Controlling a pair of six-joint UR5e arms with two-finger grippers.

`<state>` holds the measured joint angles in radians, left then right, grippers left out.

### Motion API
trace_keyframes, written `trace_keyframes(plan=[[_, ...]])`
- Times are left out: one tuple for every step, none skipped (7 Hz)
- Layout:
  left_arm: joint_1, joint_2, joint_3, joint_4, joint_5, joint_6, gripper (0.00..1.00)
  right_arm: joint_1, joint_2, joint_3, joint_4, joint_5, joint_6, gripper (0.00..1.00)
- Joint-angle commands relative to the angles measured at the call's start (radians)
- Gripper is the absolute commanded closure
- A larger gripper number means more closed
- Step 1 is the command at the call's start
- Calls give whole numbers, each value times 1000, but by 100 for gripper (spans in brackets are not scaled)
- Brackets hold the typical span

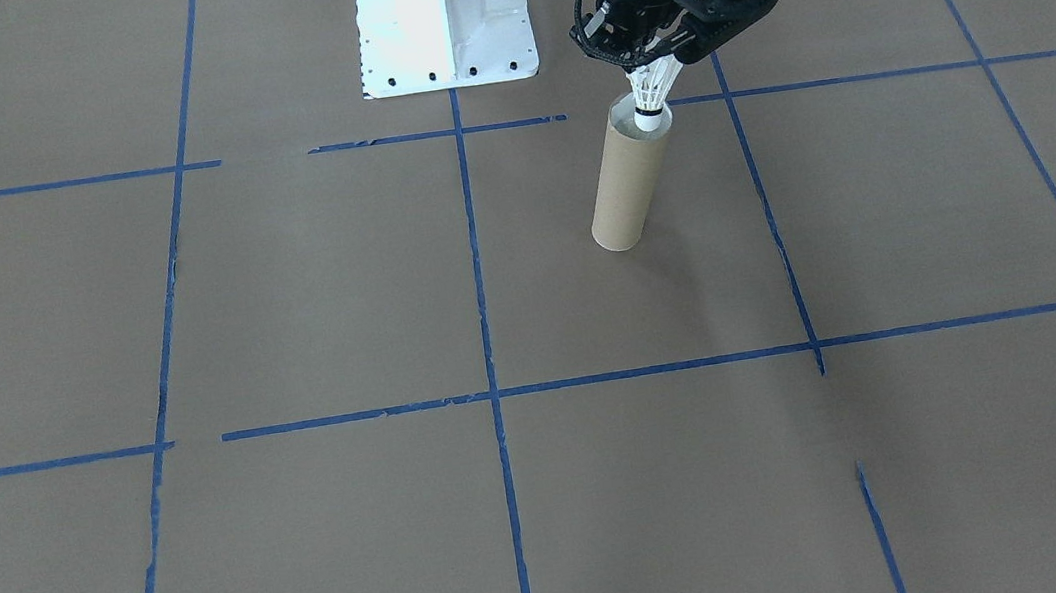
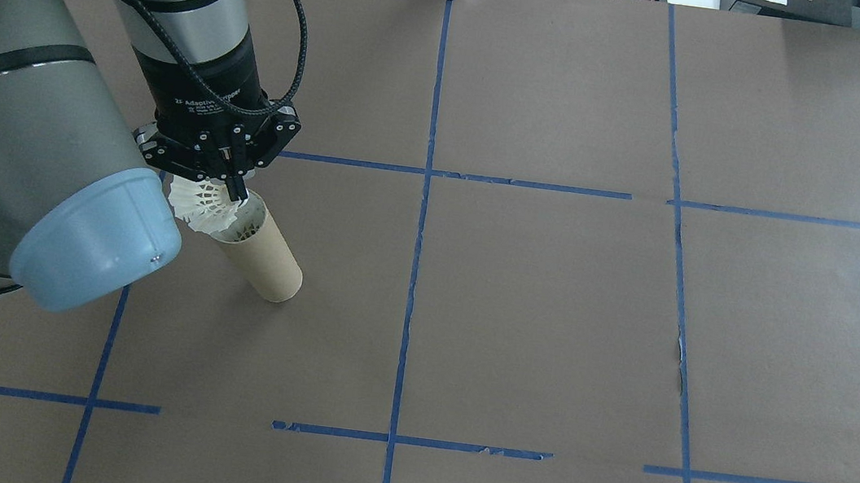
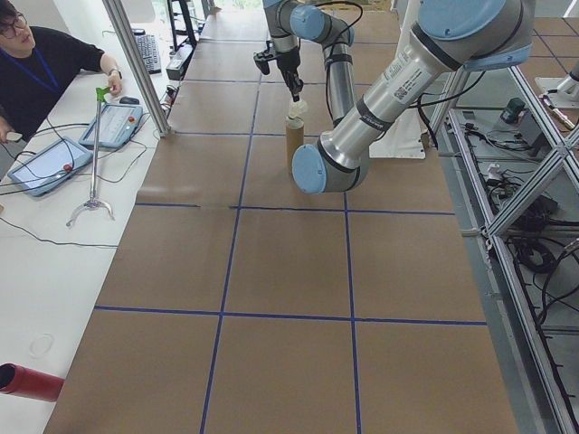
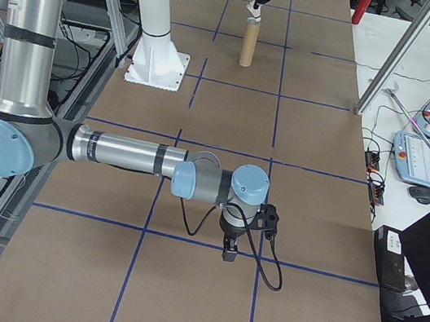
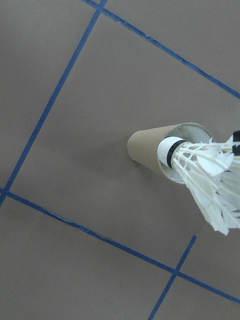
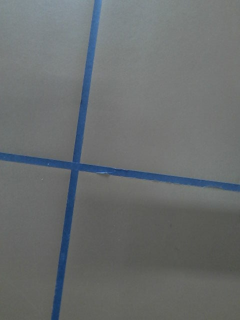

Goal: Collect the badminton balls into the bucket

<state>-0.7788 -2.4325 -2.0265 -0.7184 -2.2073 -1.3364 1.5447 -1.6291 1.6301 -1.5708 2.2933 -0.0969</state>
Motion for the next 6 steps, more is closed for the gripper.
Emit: trace_keyframes(plan=[[9,4,-1,1,1,0,94,0,0,0,0,0,0,0],[9,10,-4,1,3,66,6,0,0,-1,0,0,0,0],[9,18,-5,4,3,113,0,0,0,0,0,0,0,0],[7,29,-14,1,3,118,0,0,0,0,0,0,0,0],[-8,32,-27,1,4,165,0,0,0,-1,0,0,0,0],[-101,39,-31,1,3,304,0,0,0,-1,0,0,0,0]])
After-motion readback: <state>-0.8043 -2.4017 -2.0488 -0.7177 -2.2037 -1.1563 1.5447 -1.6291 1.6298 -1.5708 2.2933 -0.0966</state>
